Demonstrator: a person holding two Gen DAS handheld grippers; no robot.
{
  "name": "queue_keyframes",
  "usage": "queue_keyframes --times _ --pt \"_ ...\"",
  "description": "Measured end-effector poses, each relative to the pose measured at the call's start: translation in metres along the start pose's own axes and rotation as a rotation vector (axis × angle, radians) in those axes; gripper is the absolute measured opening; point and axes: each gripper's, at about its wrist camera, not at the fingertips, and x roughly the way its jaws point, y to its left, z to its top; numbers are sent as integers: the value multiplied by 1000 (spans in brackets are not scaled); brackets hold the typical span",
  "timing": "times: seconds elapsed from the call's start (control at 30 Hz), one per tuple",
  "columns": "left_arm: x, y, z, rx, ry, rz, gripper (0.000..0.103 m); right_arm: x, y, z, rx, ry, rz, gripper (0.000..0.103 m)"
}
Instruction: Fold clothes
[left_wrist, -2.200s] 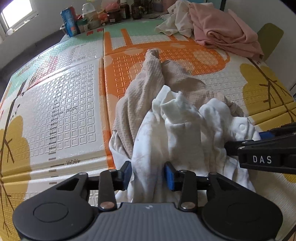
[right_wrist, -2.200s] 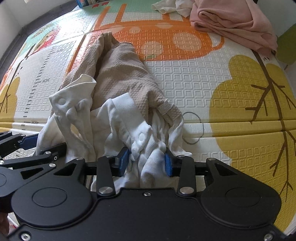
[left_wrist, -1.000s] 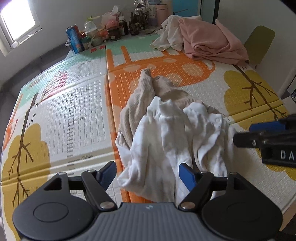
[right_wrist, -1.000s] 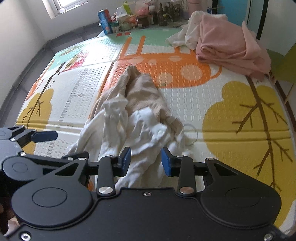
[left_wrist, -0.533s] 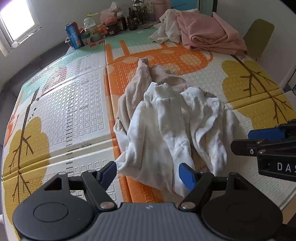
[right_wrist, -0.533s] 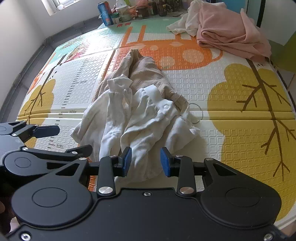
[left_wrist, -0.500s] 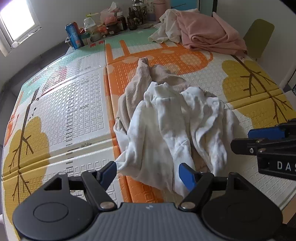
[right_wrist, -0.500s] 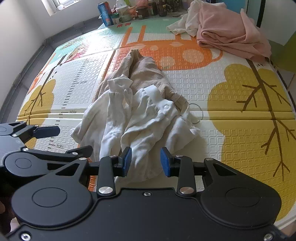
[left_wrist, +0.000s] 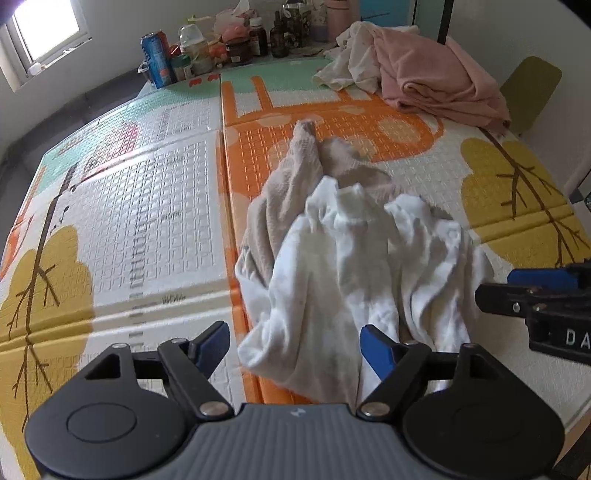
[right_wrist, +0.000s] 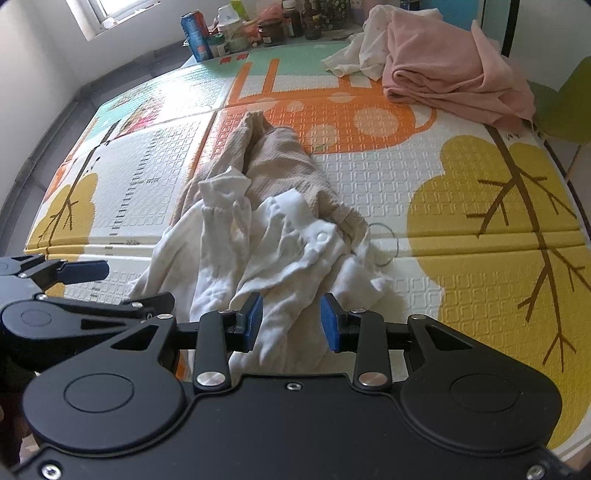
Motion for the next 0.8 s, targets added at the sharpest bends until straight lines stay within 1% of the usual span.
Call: queue_keyframes --times 0.17,0.3,0.57,0.8 --pt "6 1 17 -11 -26 -38 81 10 -2 14 5 -9 -8 35" --pt "14 0 31 -8 -42 -41 81 20 -3 27 13 -24 -12 36" --pt "38 5 57 -37 -31 -45 81 47 -11 49 37 -18 1 36" --pt "55 6 66 -43 -10 -54 81 70 -17 60 53 12 26 35"
